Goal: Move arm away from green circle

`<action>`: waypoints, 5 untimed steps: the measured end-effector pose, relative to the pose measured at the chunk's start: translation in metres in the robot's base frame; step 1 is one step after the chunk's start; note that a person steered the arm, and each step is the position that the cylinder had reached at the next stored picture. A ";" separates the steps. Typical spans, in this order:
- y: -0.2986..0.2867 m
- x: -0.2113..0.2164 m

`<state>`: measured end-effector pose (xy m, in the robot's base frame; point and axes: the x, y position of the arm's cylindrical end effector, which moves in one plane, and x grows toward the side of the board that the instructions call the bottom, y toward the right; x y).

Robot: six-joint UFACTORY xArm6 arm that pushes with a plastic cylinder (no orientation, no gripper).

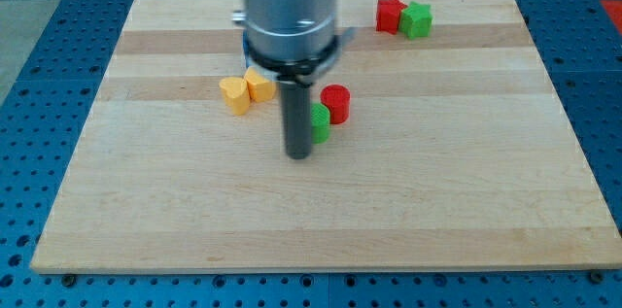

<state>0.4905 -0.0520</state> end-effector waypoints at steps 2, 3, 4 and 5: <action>-0.058 0.010; -0.058 0.016; -0.058 0.016; -0.058 0.016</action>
<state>0.5062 -0.1102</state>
